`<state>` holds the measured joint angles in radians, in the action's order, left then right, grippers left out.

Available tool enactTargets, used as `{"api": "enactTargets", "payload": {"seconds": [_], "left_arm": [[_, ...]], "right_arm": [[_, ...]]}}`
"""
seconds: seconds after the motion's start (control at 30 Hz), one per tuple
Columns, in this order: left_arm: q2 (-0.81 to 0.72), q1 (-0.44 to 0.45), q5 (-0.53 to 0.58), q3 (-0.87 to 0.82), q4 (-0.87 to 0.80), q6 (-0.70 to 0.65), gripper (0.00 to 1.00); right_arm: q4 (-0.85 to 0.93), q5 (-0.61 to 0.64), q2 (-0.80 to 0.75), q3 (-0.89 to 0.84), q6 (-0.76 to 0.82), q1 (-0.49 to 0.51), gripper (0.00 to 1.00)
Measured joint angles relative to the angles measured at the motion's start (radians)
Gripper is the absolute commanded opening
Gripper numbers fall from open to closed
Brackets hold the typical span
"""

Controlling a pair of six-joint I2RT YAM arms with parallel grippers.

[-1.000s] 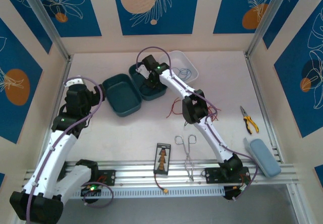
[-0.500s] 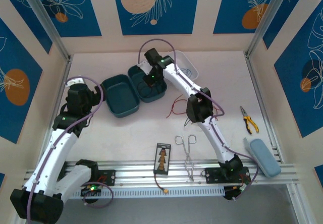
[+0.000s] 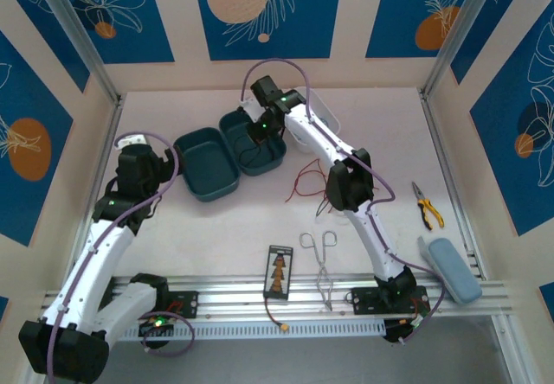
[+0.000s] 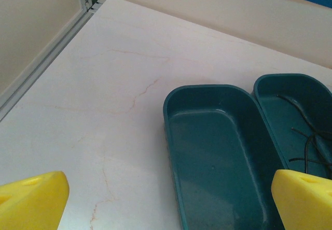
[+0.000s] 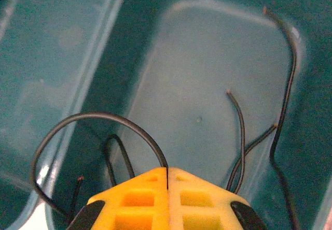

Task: Untangle the cables

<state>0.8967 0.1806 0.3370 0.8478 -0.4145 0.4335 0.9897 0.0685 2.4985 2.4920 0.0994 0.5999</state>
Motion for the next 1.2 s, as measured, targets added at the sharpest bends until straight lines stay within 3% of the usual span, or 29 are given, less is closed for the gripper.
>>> {"api": "enactTargets", "payload": {"seconds": [0.13,0.37,0.53,0.87,0.97,1.2], "left_arm": [[0.0,0.0,0.0,-0.01,0.004,0.005,1.0],[0.002,0.0,0.0,-0.01,0.008,0.006,1.0],[0.002,0.0,0.0,-0.01,0.008,0.007,1.0],[-0.02,0.0,0.0,-0.01,0.006,0.006,1.0],[-0.035,0.0,0.0,-0.01,0.003,0.006,1.0],[-0.051,0.0,-0.021,-0.012,0.004,0.006,1.0]], "right_arm": [[0.006,0.035,0.0,-0.046,-0.031,0.0,0.03],[0.013,0.084,0.0,-0.066,-0.071,-0.009,0.31],[0.014,0.089,-0.003,-0.066,-0.089,-0.019,0.44],[0.024,0.116,-0.138,-0.104,-0.182,-0.032,0.45],[0.003,0.133,-0.286,-0.251,-0.248,-0.042,0.45],[-0.064,0.194,-0.687,-0.77,-0.429,-0.122,0.44]]}}
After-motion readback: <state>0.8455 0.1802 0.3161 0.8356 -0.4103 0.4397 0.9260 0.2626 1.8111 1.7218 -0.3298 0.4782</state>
